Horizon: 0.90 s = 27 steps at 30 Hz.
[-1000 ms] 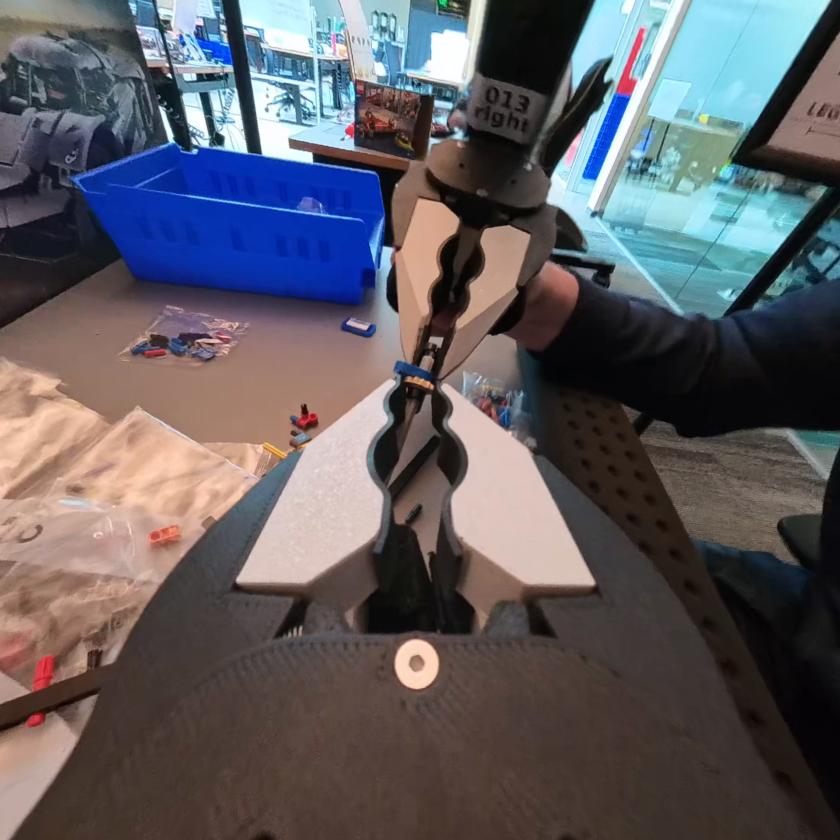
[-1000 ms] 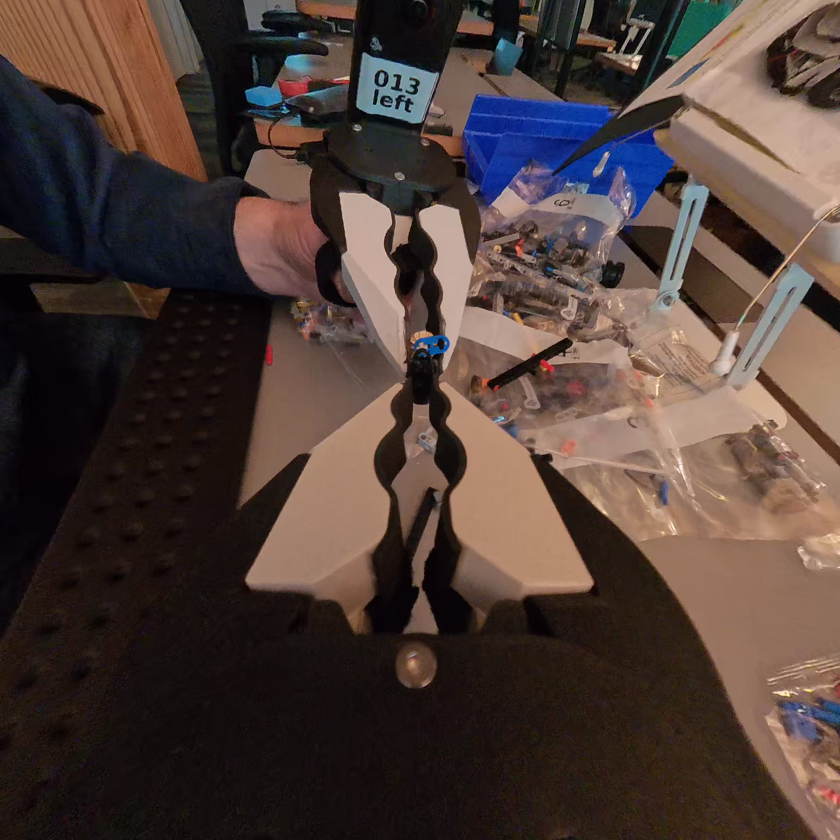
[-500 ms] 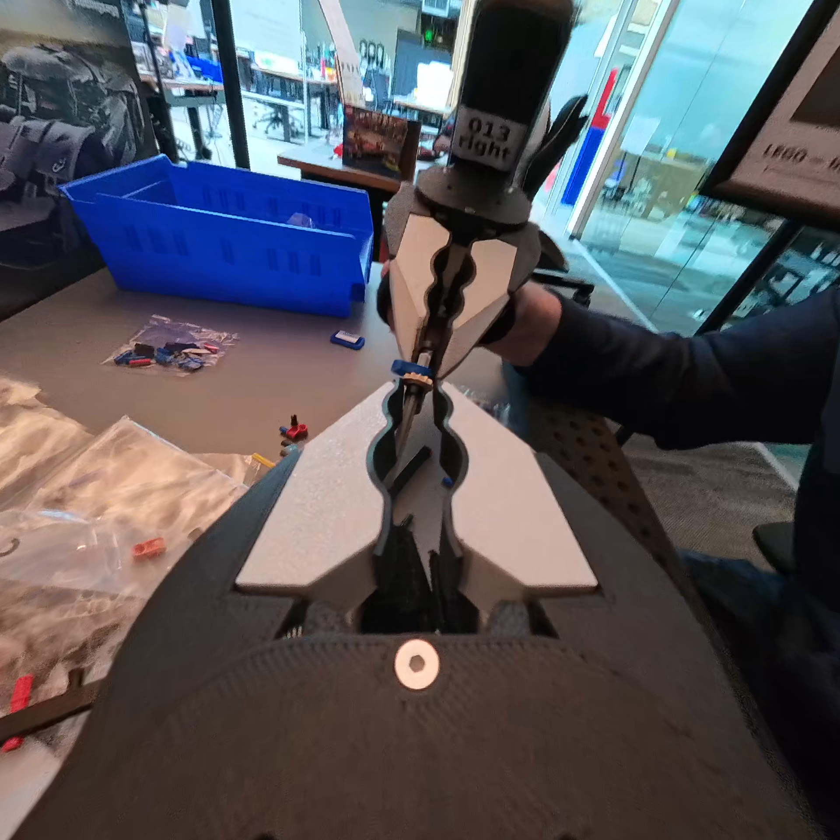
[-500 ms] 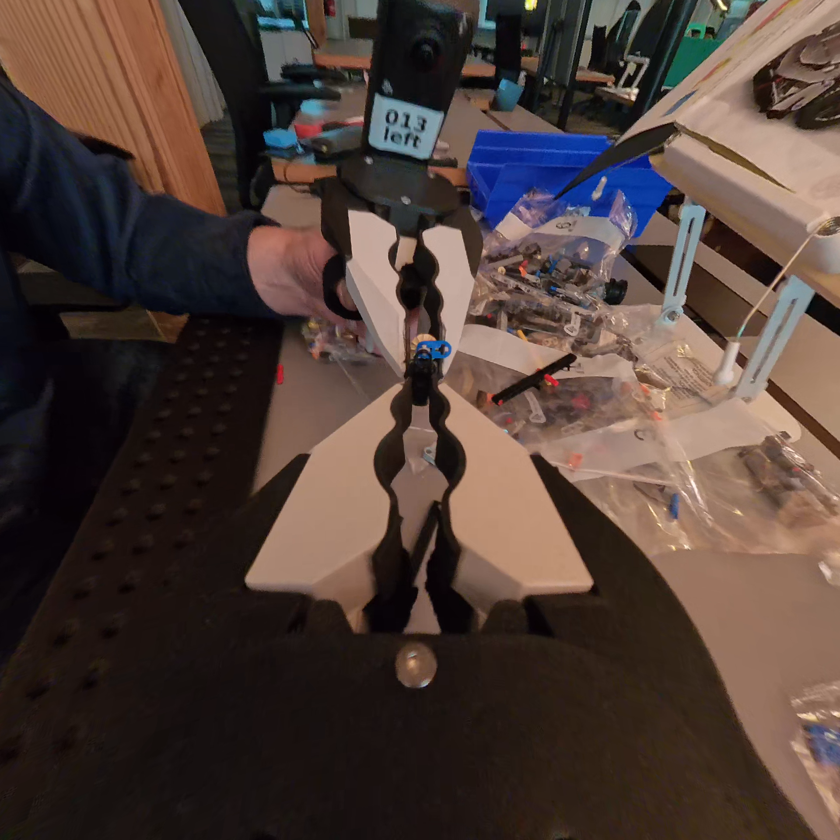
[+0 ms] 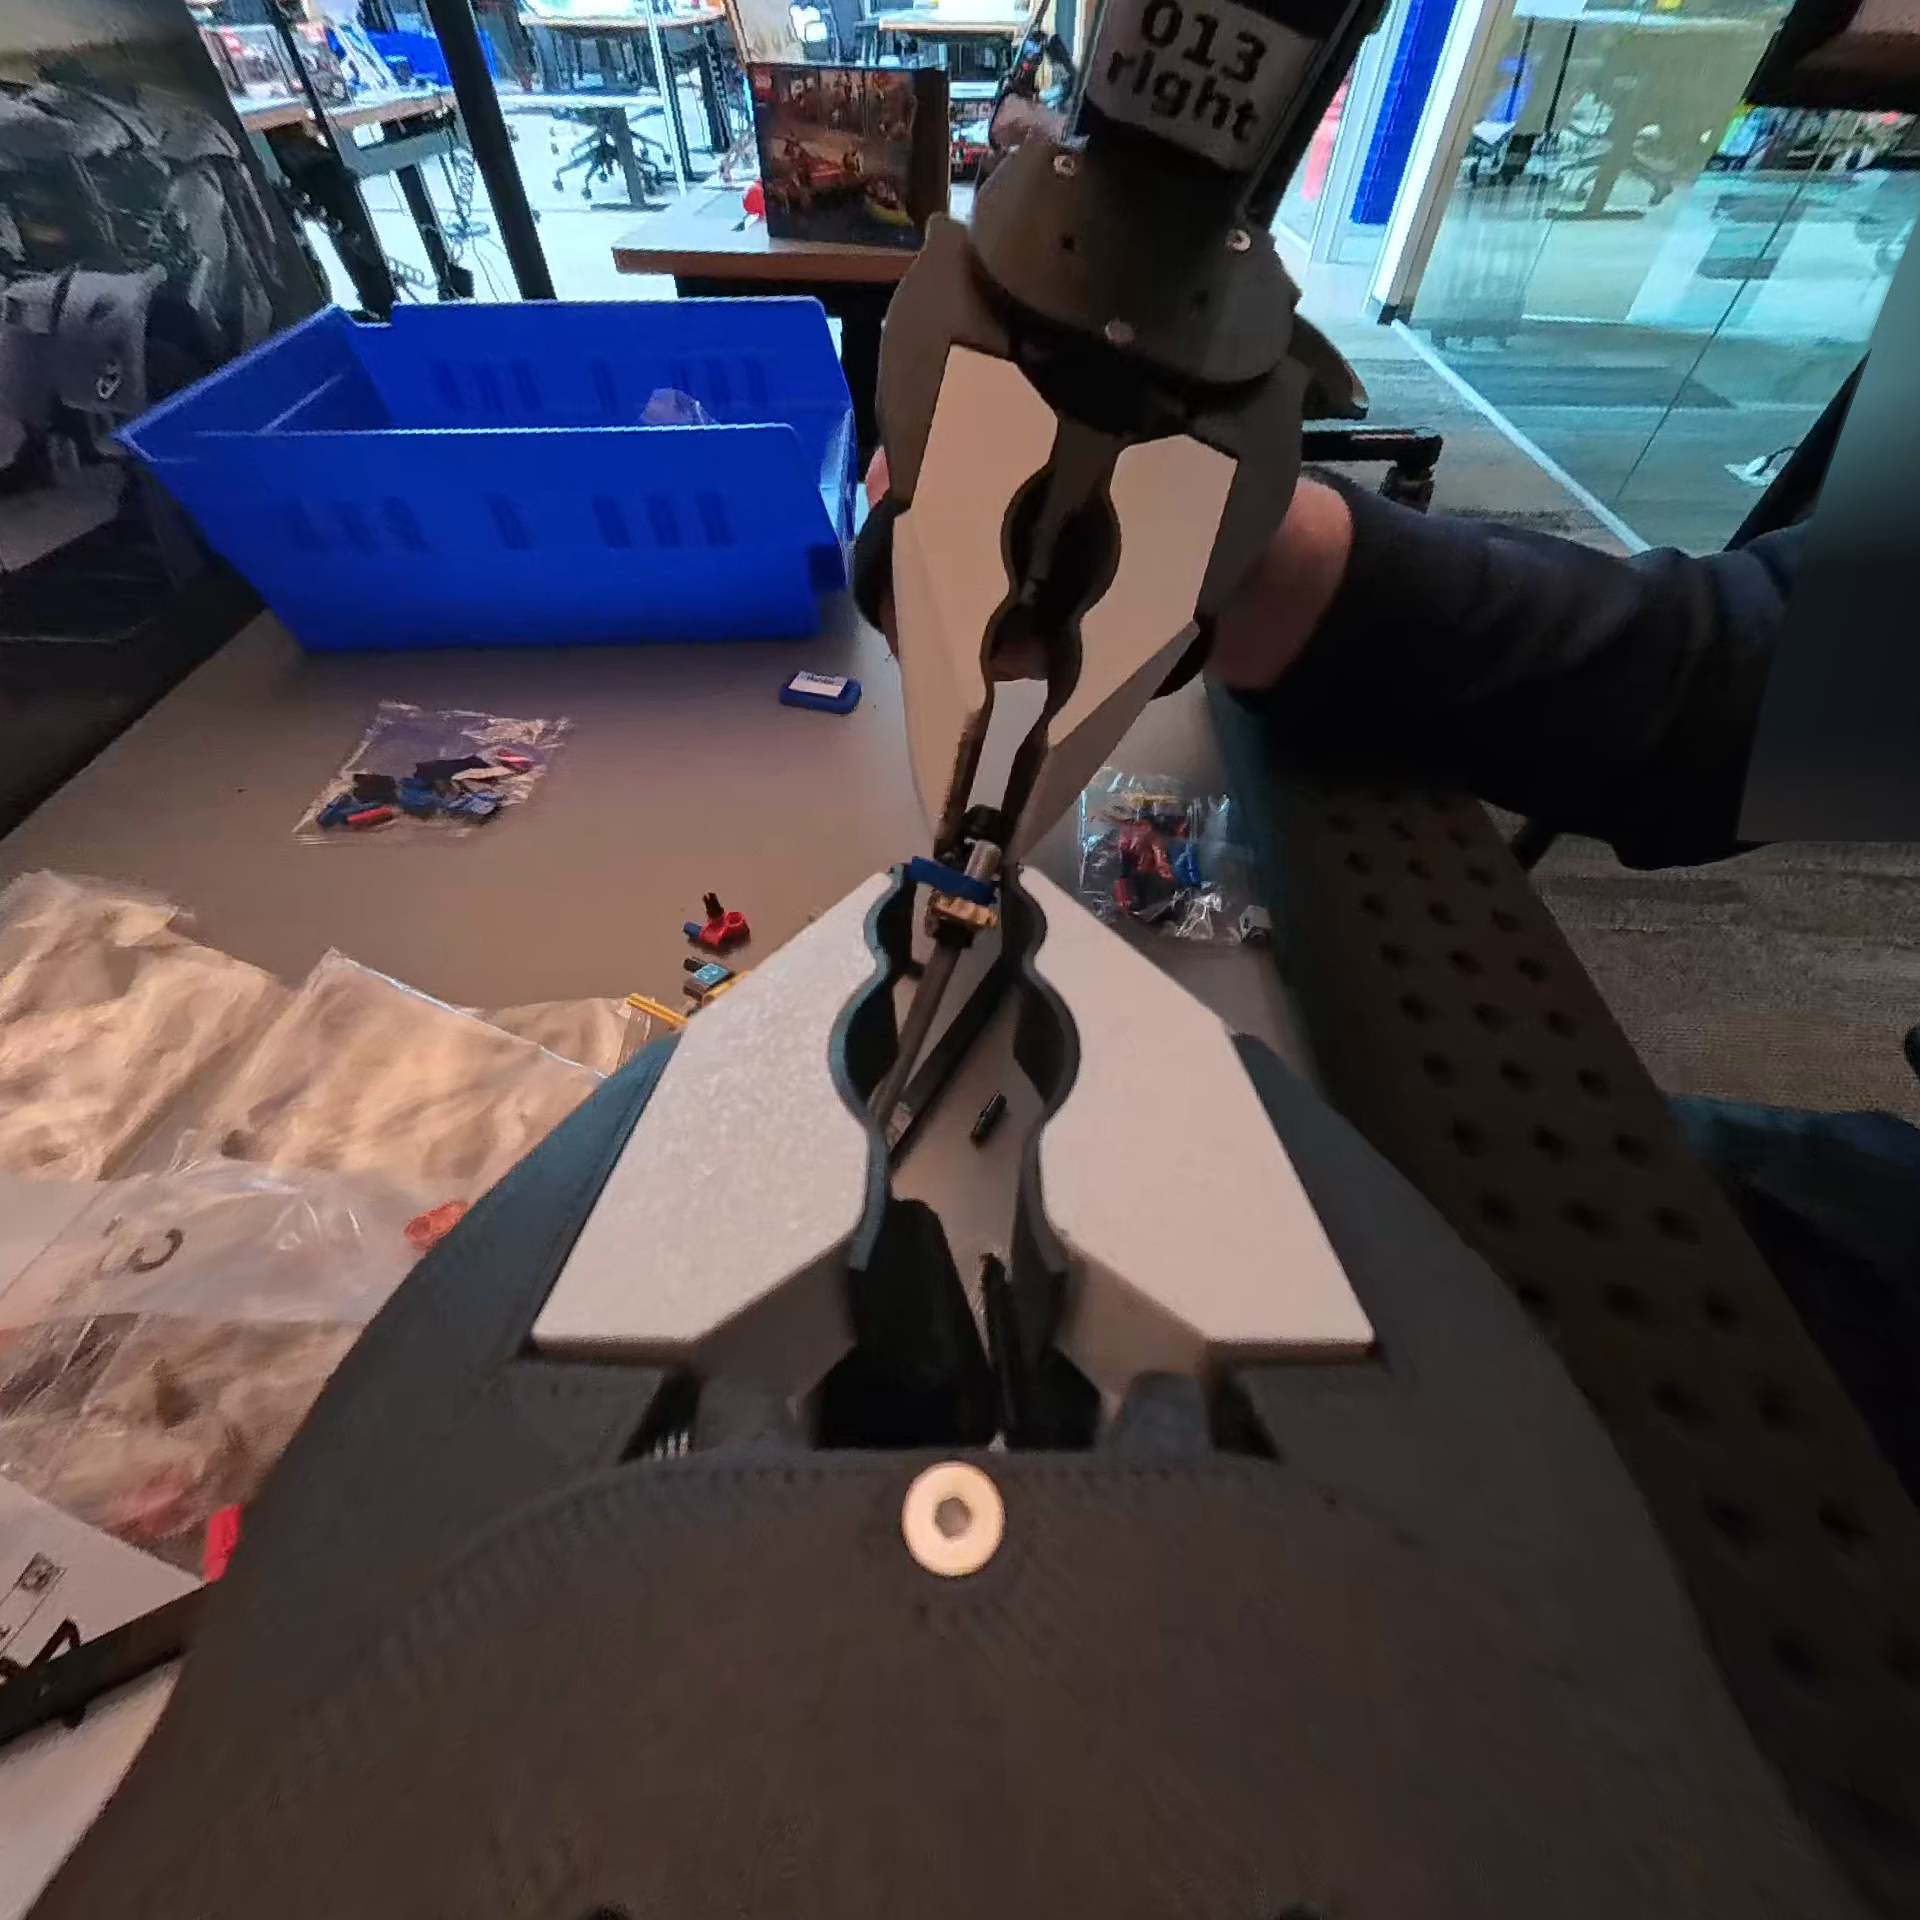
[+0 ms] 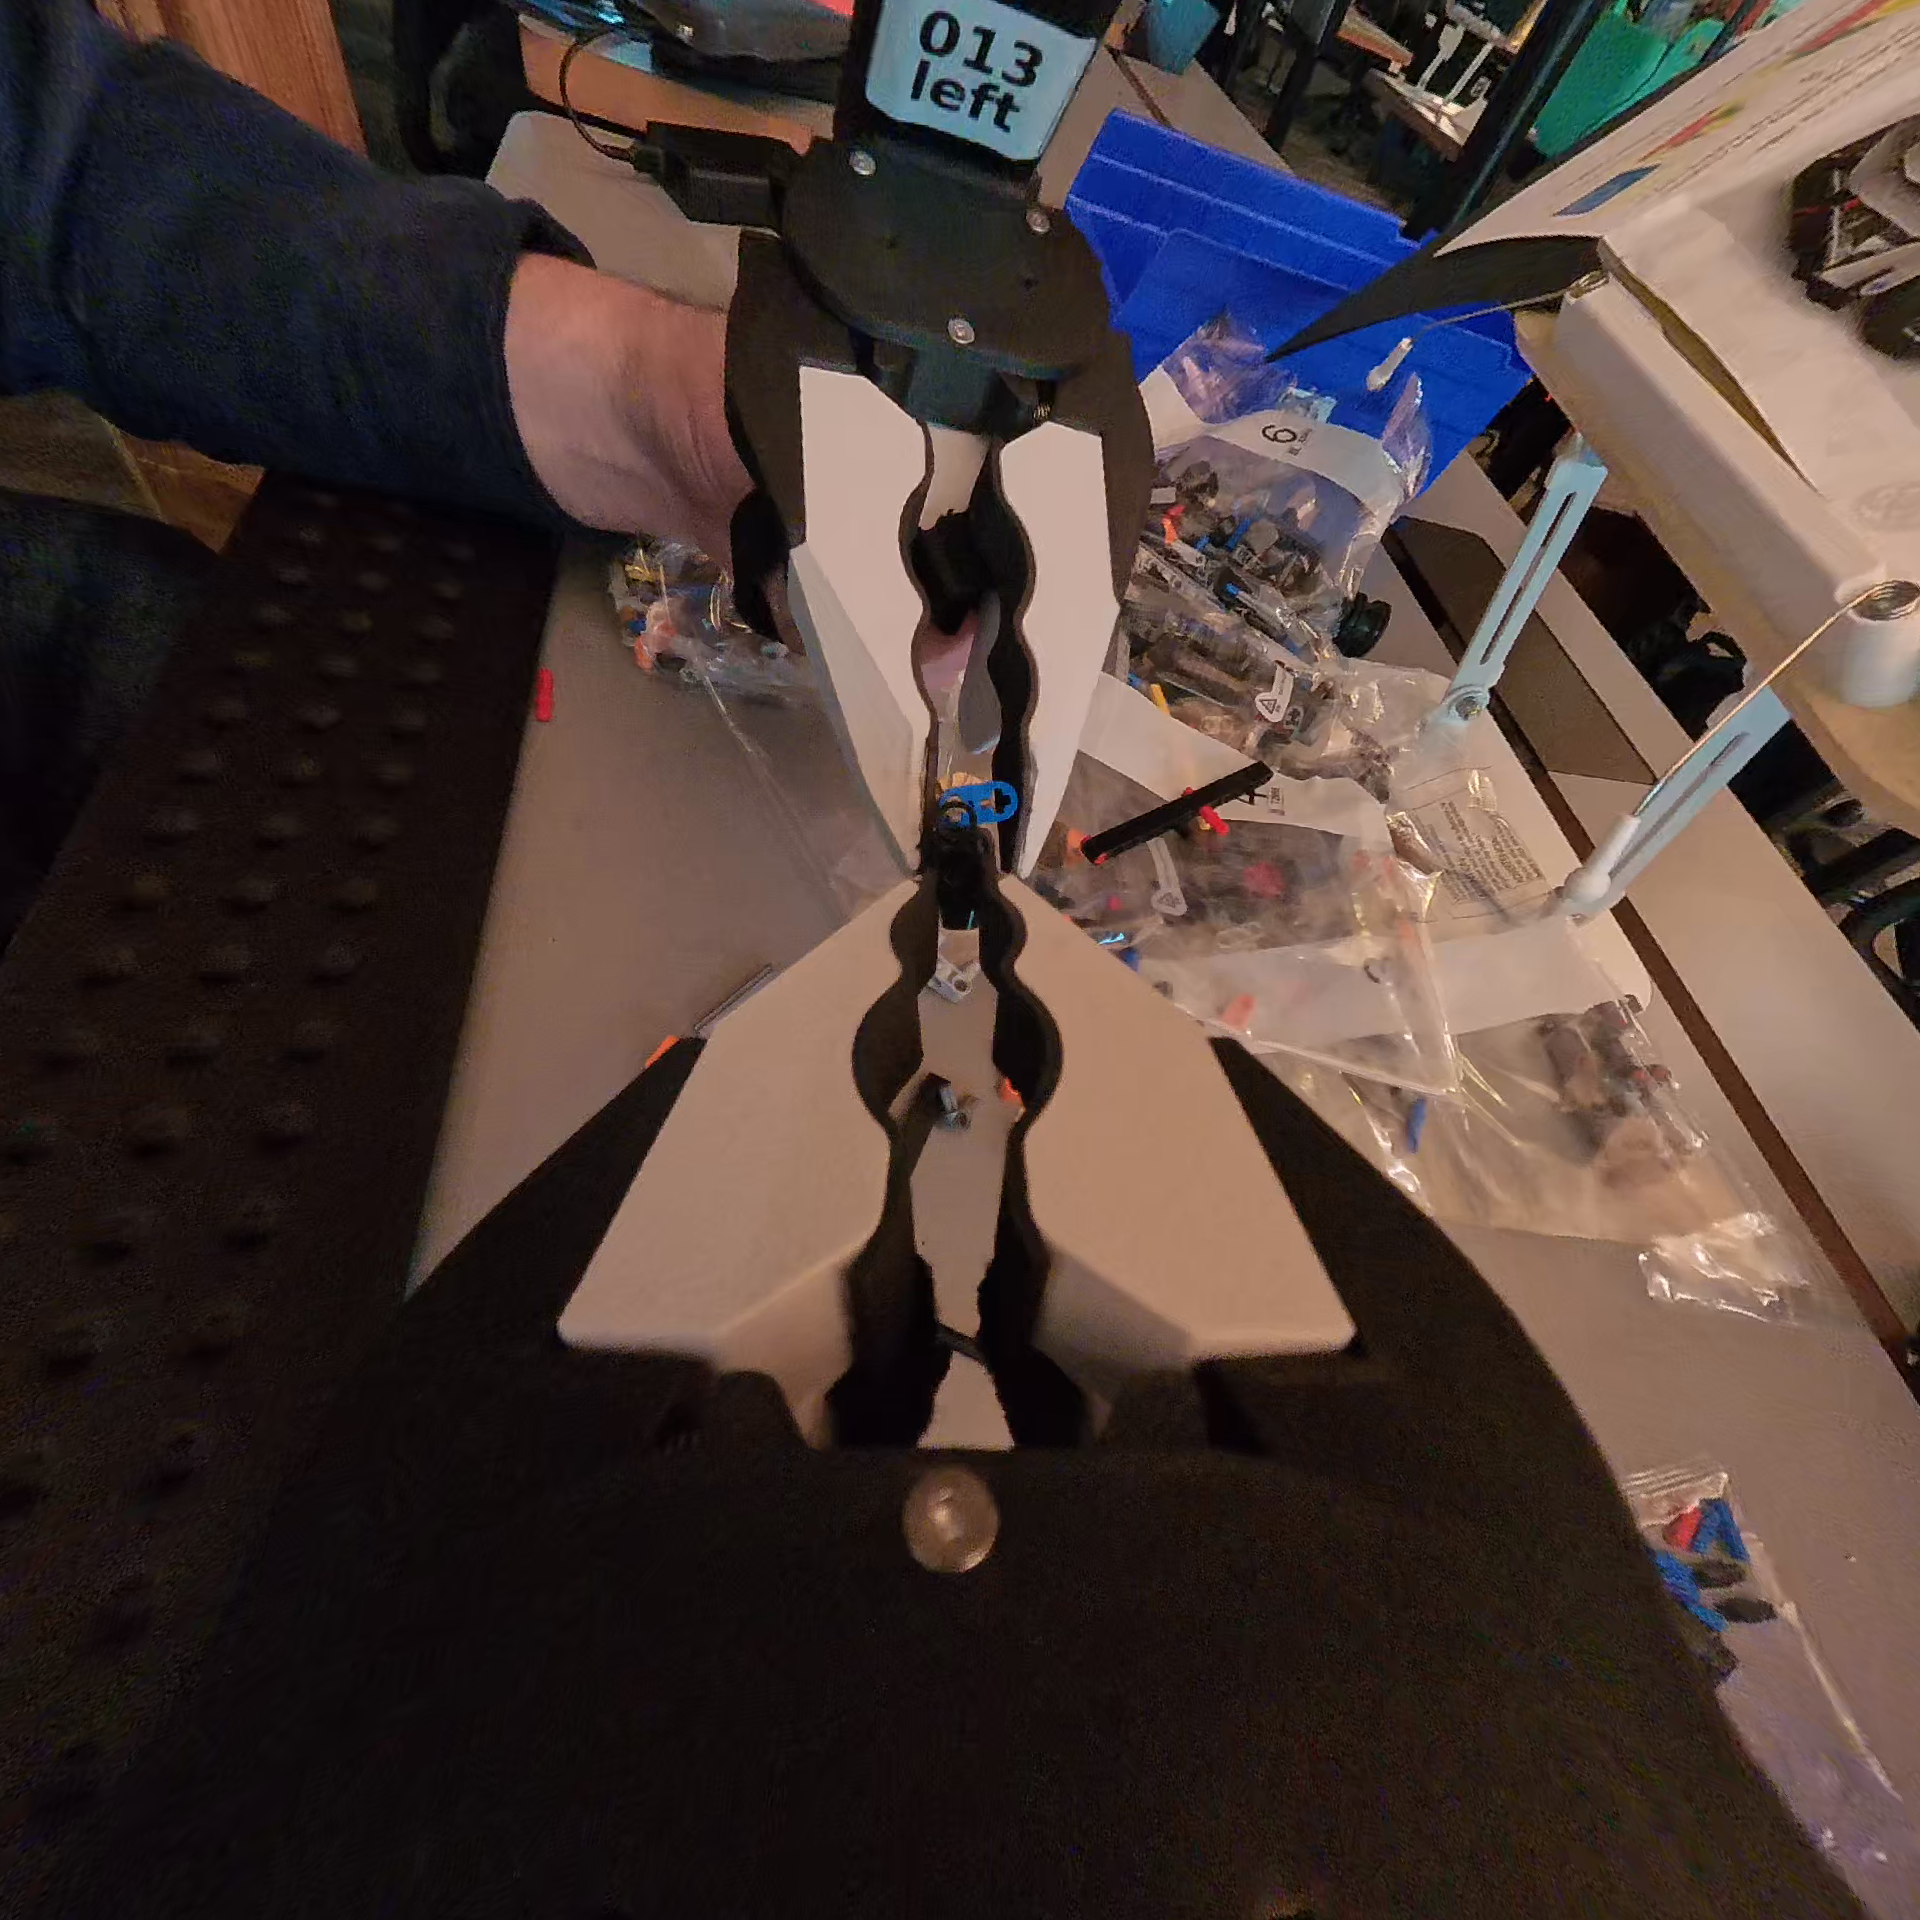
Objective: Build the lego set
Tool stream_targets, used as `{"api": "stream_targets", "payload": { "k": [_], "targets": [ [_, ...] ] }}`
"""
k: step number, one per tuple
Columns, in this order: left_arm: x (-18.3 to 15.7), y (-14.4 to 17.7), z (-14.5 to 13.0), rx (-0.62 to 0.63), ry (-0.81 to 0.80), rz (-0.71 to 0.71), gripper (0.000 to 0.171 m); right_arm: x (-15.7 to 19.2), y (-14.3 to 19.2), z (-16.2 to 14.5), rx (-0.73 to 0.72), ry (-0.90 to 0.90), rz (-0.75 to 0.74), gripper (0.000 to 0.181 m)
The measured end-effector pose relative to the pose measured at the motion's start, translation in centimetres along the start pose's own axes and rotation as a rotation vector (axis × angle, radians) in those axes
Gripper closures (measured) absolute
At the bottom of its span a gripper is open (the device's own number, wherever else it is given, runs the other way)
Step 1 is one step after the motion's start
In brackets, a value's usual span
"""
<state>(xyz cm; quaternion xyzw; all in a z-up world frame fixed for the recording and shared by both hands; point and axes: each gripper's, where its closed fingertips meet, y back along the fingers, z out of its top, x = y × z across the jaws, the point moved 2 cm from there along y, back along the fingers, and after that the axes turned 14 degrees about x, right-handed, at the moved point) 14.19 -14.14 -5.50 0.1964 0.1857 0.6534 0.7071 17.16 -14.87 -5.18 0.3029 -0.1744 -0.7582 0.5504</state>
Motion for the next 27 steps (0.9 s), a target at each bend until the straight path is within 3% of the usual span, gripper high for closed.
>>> {"api": "stream_targets", "payload": {
  "k": [3, 9, 12, 13, 20, 24, 27],
  "targets": [
    [-0.2, 0.3, 0.4, -0.045, 0.039, -0.051, 0.156, 0.0, 0.4, 0.4, -0.040, -0.013, 0.014, 0.176],
    [0.4, 1.4, 1.7, -0.200, 0.171, -0.145, 0.156, -0.4, 0.7, 1.5, -0.109, -0.012, -0.026, 0.156],
    [0.6, 1.5, 1.7, -0.231, 0.213, -0.186, 0.156, -0.7, 0.5, 1.7, -0.096, 0.005, -0.089, 0.165],
    [0.5, 1.4, 1.7, -0.229, 0.215, -0.199, 0.156, -1.0, 0.6, 1.7, -0.092, -0.005, -0.102, 0.174],
    [0.6, 1.1, 1.3, -0.166, 0.128, -0.126, 0.155, -0.9, 1.0, 1.1, -0.063, -0.061, -0.039, 0.176],
    [0.8, 0.9, 0.8, -0.127, 0.099, -0.083, 0.155, -1.6, 1.4, 0.8, -0.113, -0.200, 0.061, 0.176],
    [0.9, 1.2, 0.7, -0.119, 0.086, -0.073, 0.167, -1.6, 1.7, 0.8, -0.153, -0.225, 0.100, 0.176]
  ]
}}
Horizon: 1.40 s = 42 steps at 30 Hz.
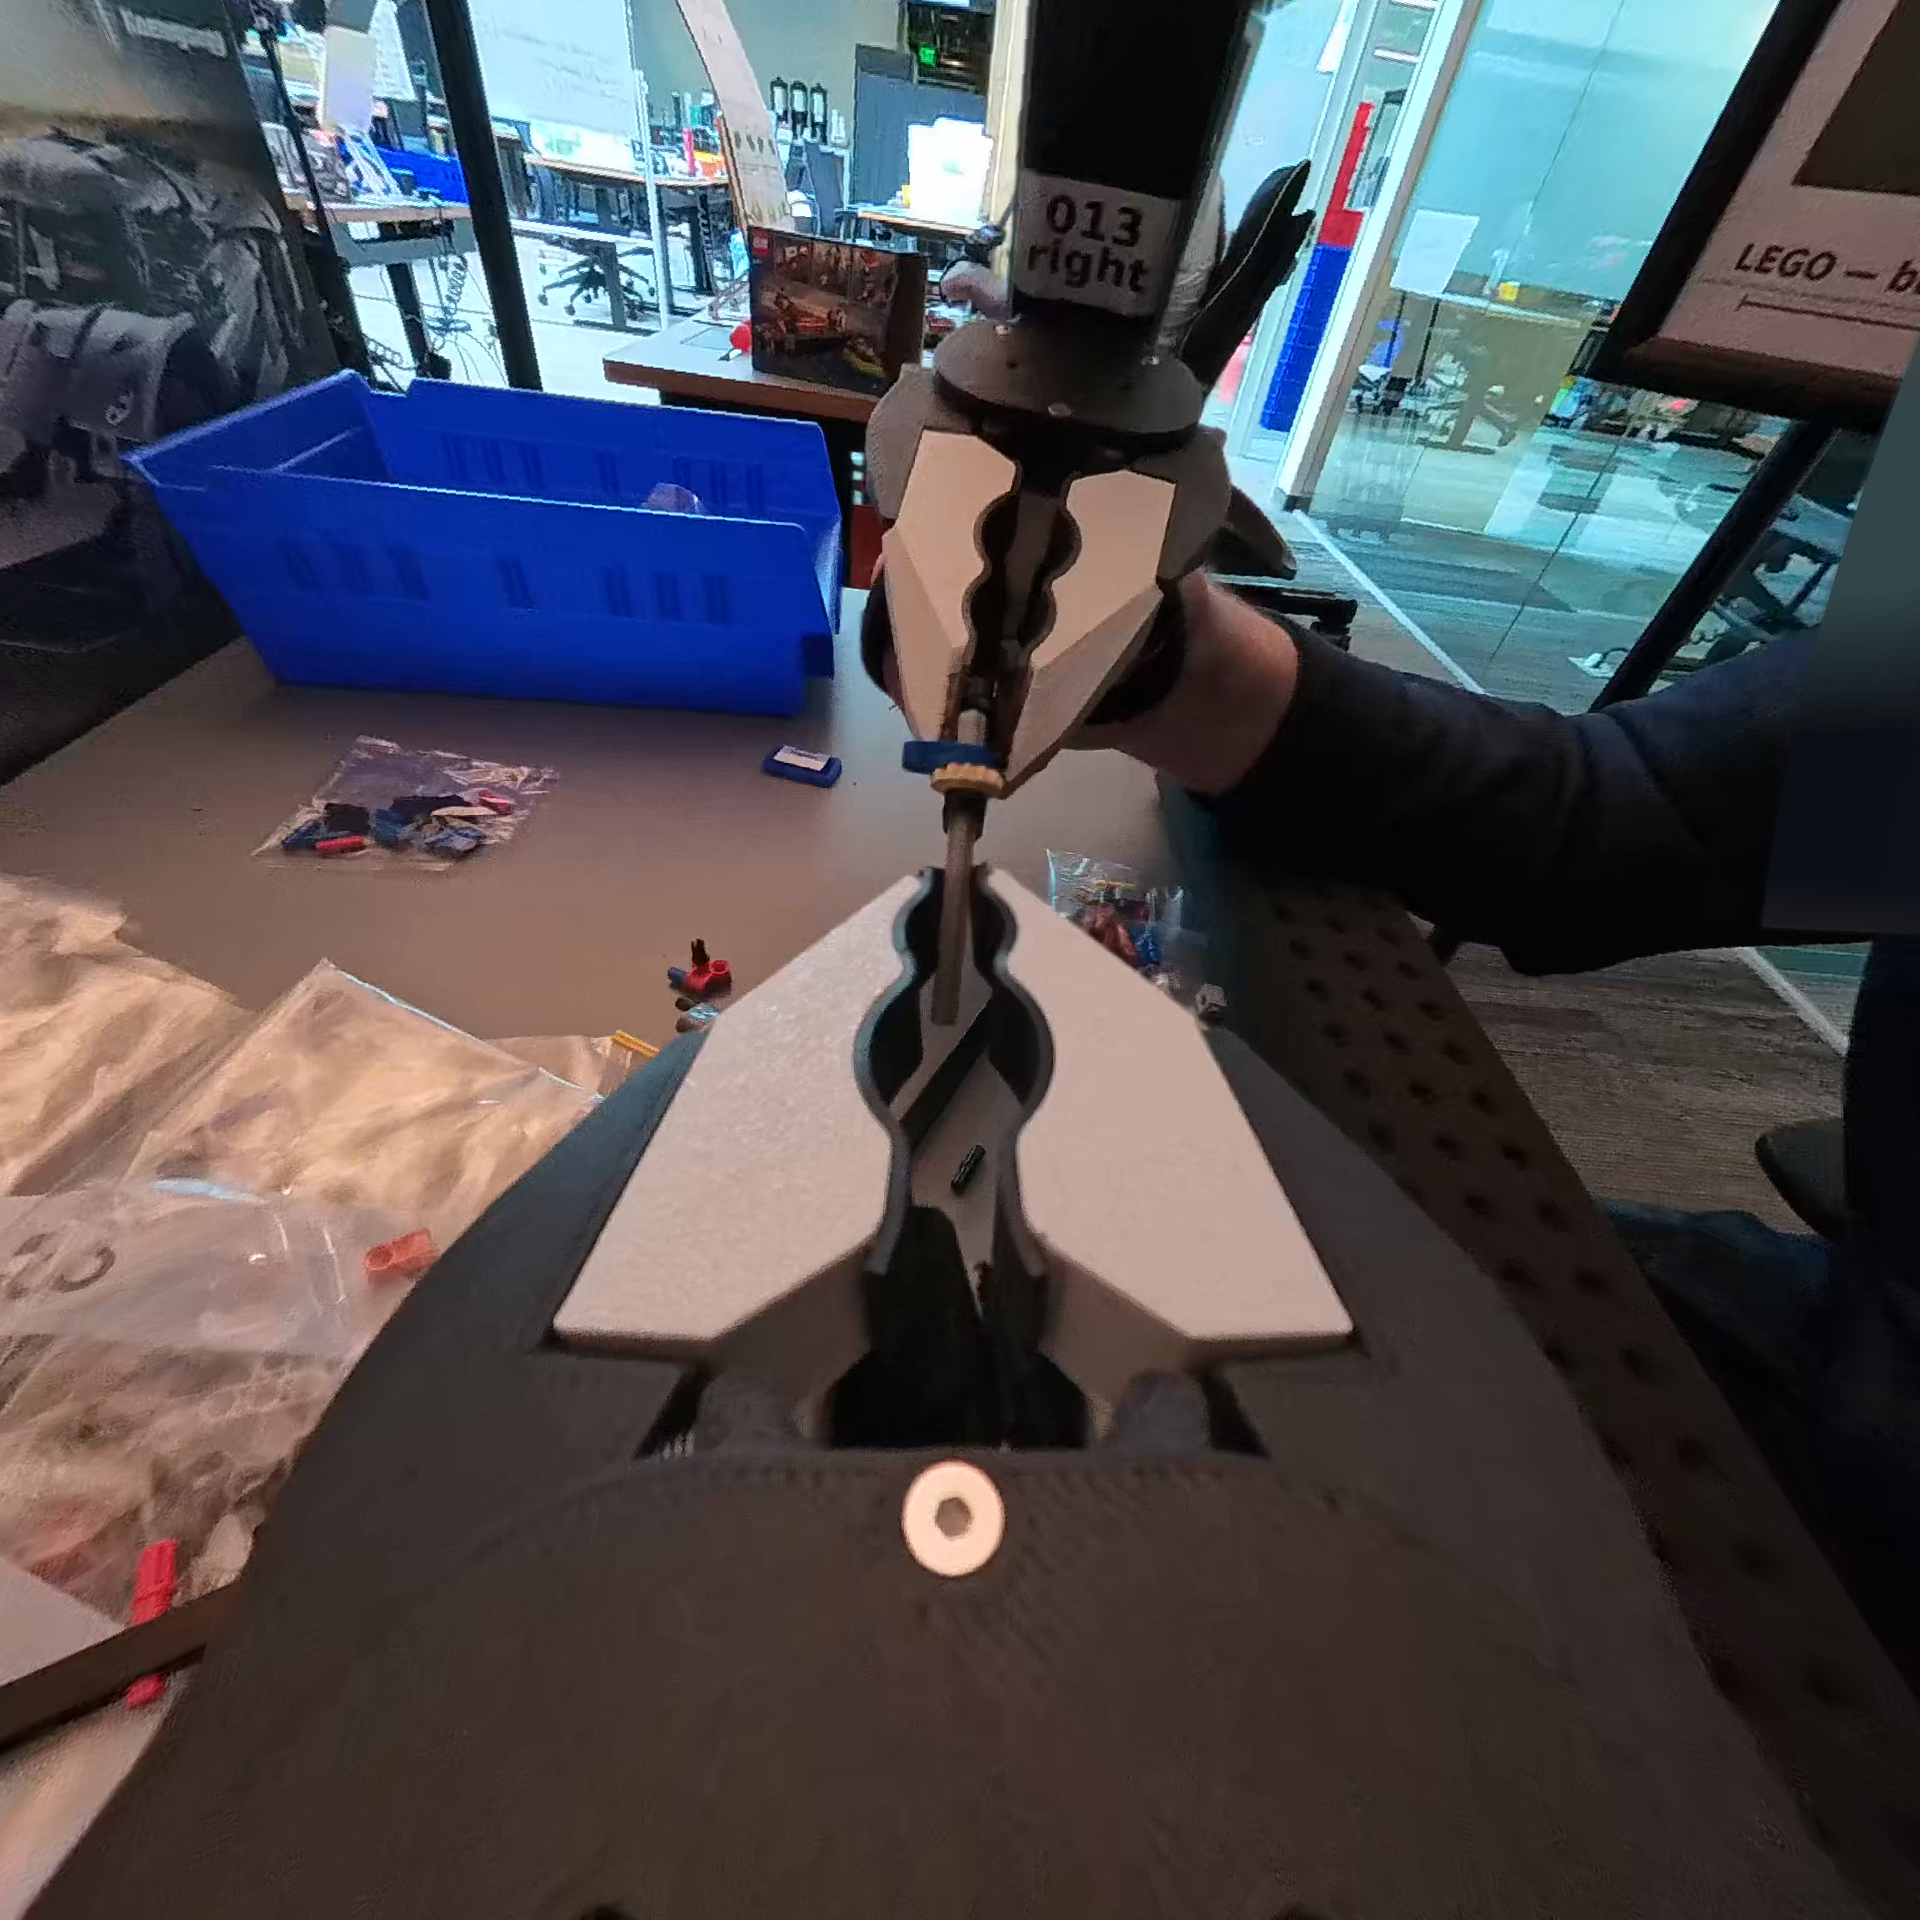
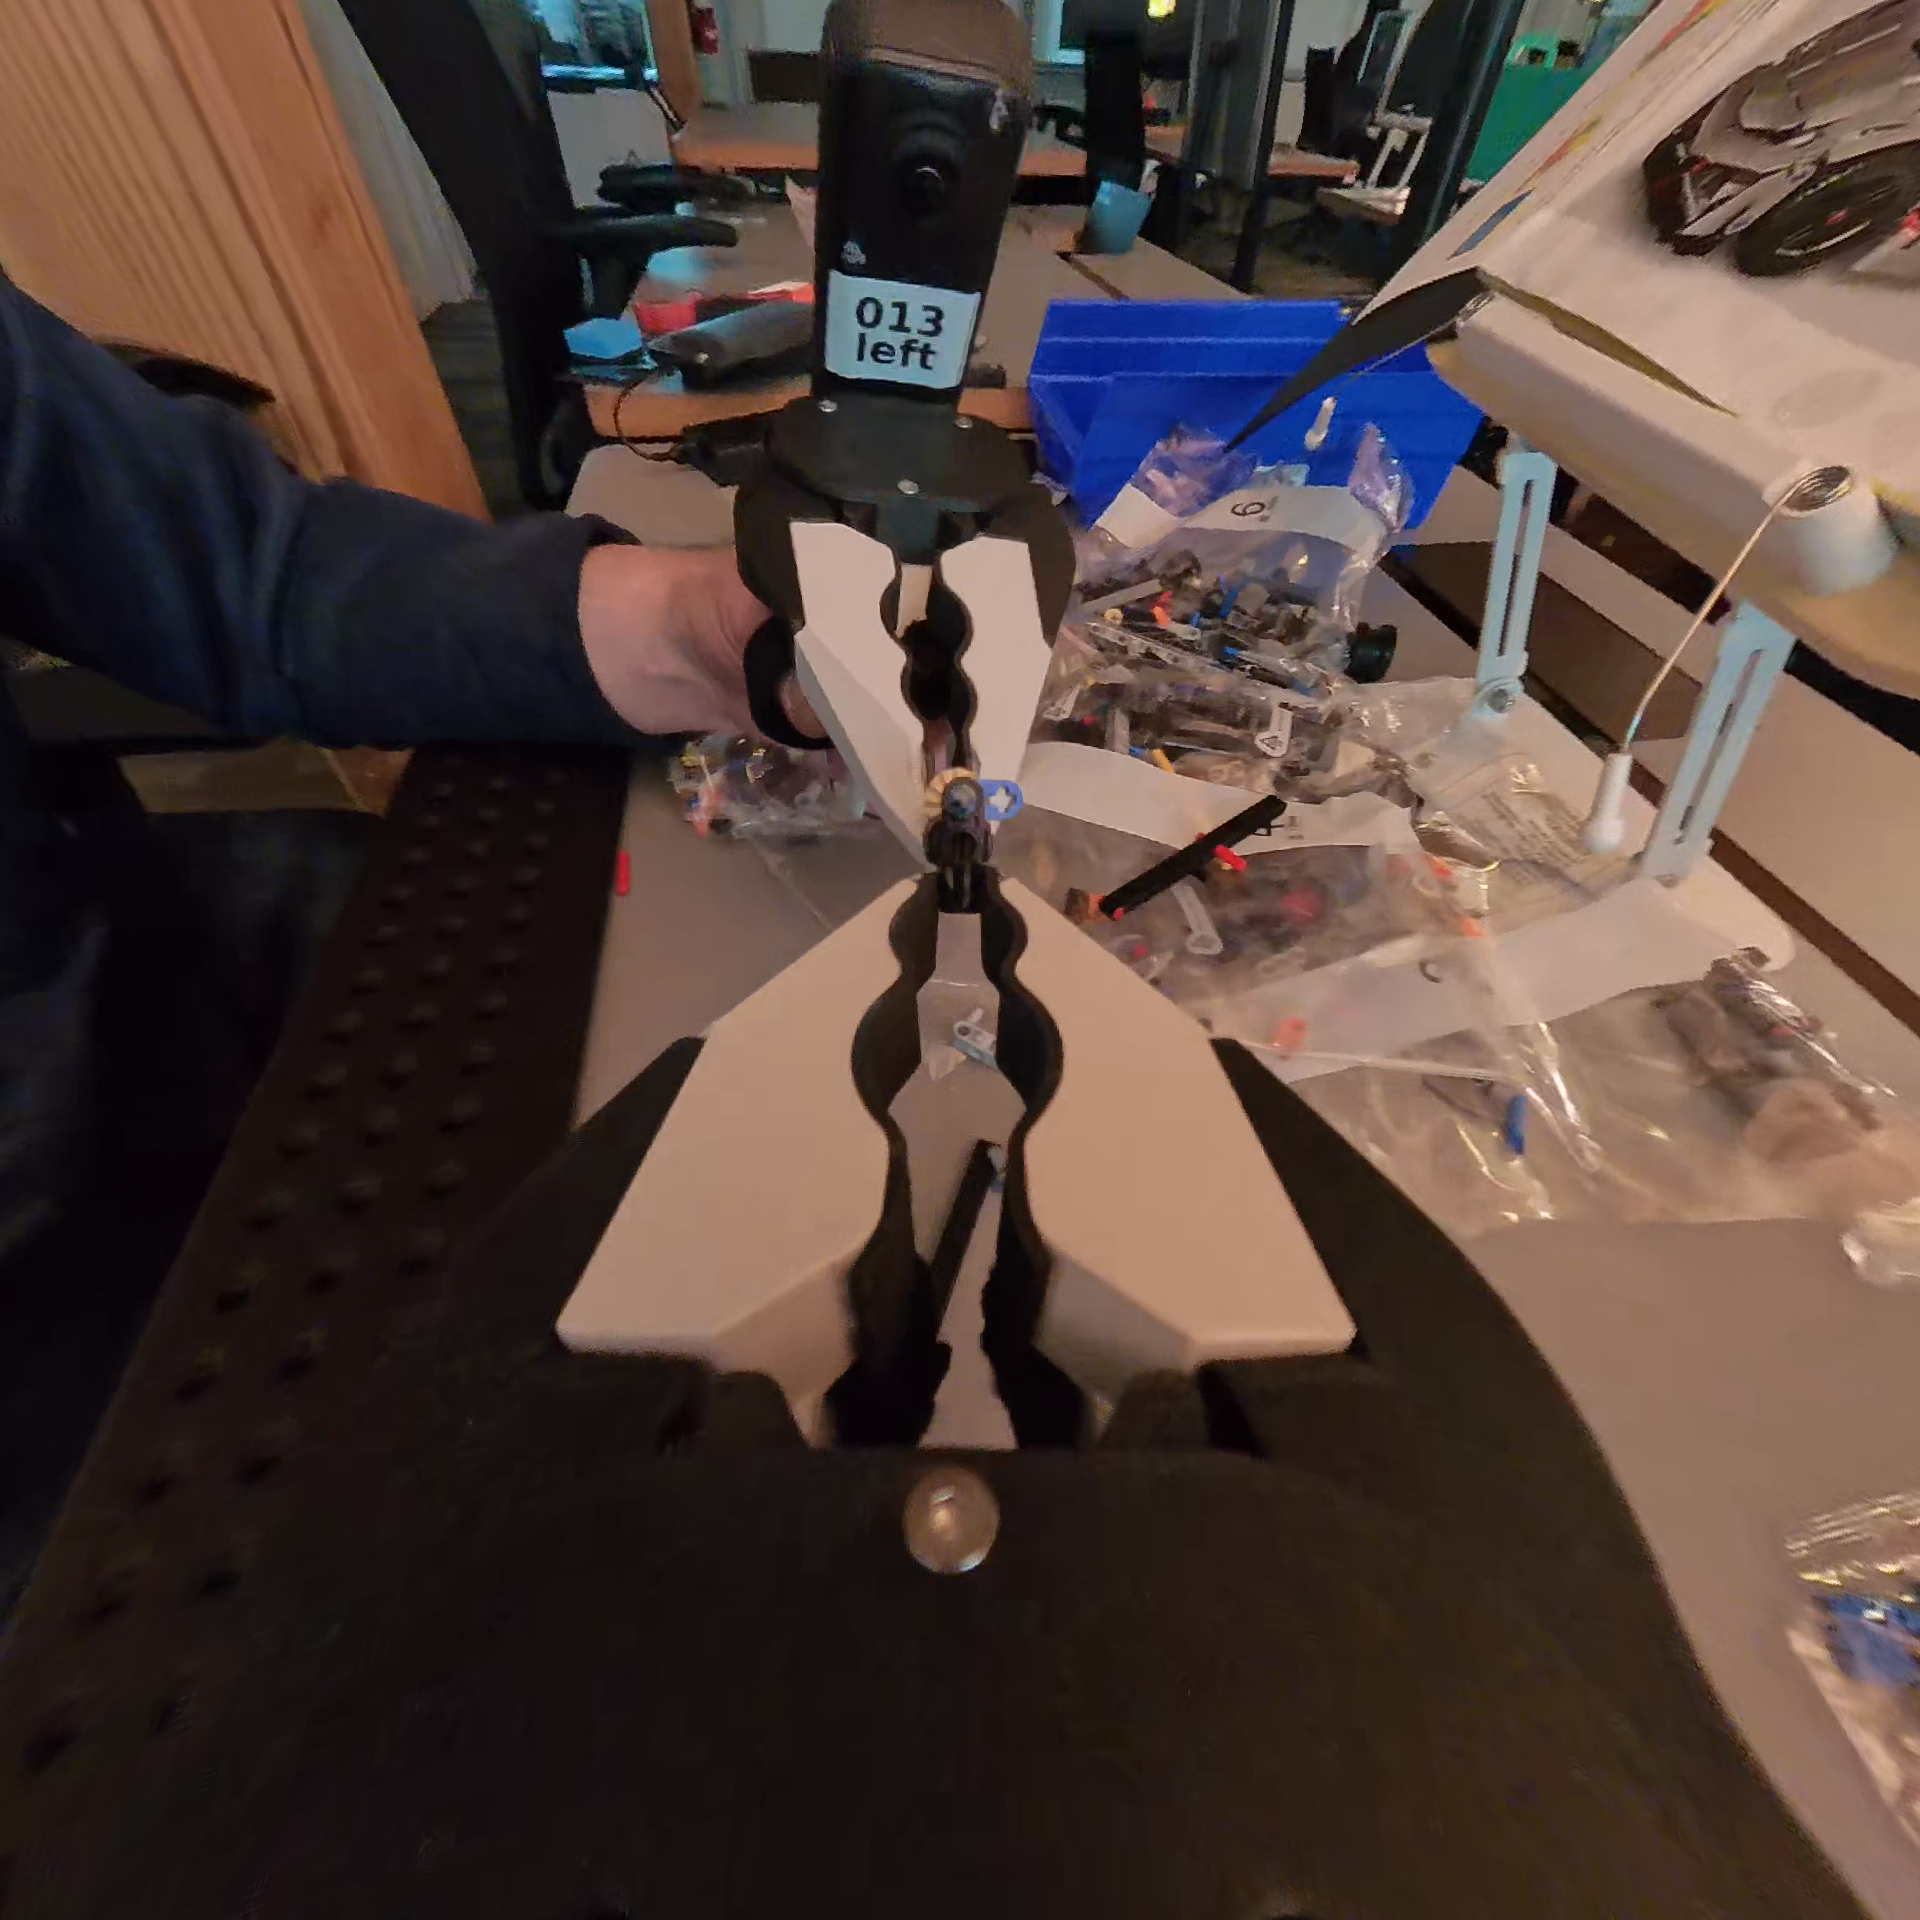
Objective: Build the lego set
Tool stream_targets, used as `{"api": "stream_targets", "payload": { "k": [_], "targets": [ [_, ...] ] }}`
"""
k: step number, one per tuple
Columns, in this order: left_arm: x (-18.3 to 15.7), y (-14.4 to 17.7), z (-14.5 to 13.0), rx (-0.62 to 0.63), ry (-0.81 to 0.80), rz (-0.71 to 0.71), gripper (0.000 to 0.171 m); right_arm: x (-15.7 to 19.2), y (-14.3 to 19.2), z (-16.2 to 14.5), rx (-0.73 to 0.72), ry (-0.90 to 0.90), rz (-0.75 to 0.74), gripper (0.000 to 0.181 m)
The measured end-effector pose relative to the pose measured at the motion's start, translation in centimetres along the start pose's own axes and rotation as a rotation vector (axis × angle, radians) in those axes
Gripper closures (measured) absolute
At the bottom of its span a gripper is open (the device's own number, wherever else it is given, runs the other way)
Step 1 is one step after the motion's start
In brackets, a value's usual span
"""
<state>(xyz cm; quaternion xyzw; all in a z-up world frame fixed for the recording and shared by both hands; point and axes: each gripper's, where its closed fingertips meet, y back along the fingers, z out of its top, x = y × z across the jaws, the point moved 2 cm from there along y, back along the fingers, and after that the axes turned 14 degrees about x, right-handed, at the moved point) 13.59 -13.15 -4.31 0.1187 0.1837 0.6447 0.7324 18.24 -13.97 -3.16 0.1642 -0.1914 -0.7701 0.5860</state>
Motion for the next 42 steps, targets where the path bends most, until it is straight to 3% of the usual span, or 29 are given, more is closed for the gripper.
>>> {"api": "stream_targets", "payload": {
  "k": [4, 9, 13, 18, 24, 33, 42],
  "targets": [
    [0.6, 0.0, -0.2, 0.032, 0.000, 0.083, 0.168, -0.9, 0.1, 0.3, -0.009, 0.056, -0.139, 0.170],
    [1.6, 0.3, 0.0, -0.015, 0.107, 0.089, 0.168, -1.2, 0.7, 1.4, 0.003, 0.217, -0.366, 0.142],
    [1.5, -0.2, -0.1, 0.004, 0.113, 0.109, 0.168, 0.0, -0.5, 1.9, 0.103, 0.452, -0.557, 0.154],
    [2.0, -0.3, 0.1, -0.008, 0.146, 0.156, 0.168, -0.8, -1.1, 0.8, 0.198, 0.419, -0.591, 0.159],
    [2.0, -0.2, 0.5, -0.018, 0.140, 0.196, 0.167, -2.3, -1.0, 0.7, 0.198, 0.324, -0.640, 0.167],
    [1.8, 0.0, 1.2, -0.044, 0.108, 0.255, 0.167, -2.6, -0.7, 1.7, 0.115, 0.214, -0.661, 0.168],
    [2.1, 0.7, 1.9, -0.110, 0.145, 0.280, 0.168, -2.3, -0.7, 2.5, 0.078, 0.233, -0.704, 0.163]
  ]
}}
